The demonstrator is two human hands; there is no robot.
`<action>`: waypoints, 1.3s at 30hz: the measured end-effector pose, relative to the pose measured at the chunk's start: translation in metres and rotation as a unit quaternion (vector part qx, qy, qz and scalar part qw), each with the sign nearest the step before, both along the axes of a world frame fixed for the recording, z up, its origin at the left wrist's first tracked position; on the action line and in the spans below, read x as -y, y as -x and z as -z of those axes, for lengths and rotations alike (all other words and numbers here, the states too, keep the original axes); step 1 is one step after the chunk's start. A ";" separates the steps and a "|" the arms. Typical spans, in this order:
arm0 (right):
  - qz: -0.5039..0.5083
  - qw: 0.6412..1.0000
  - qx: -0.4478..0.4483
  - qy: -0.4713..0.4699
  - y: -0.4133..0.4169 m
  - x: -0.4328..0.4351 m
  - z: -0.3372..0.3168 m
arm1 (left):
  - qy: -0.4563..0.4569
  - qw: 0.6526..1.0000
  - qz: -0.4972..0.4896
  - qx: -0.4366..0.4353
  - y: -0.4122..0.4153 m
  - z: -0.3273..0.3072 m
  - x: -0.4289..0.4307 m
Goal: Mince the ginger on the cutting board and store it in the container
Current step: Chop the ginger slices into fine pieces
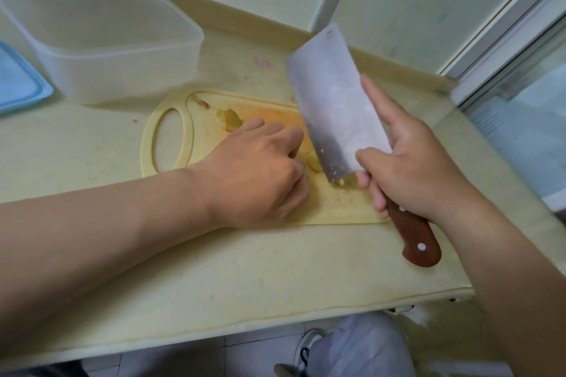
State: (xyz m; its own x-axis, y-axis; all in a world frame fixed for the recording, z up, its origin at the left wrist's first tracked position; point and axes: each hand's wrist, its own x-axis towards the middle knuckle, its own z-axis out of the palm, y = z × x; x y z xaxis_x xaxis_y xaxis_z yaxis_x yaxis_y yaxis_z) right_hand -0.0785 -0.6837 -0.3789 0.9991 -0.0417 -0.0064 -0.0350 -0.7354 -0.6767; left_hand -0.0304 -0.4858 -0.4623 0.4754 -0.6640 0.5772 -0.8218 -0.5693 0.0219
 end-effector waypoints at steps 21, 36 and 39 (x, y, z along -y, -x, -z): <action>0.016 0.990 -0.103 -0.091 -0.045 0.054 -0.001 | 0.018 1.000 -0.006 0.019 -0.001 0.005 0.000; -0.026 0.964 -0.097 -0.248 -0.058 0.062 0.021 | 0.000 0.998 -0.058 -0.014 0.004 -0.002 0.000; -0.034 0.962 -0.080 -0.260 -0.057 0.062 0.020 | -0.012 0.995 -0.093 -0.020 0.005 -0.005 0.002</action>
State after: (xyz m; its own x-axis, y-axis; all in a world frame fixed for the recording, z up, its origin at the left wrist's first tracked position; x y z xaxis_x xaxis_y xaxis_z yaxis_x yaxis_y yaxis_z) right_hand -0.0218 -0.7460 -0.3988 0.9840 0.0743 -0.1622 -0.1327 -0.3027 -0.9438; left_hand -0.0351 -0.4881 -0.4576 0.6132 -0.5760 0.5406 -0.7011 -0.7121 0.0367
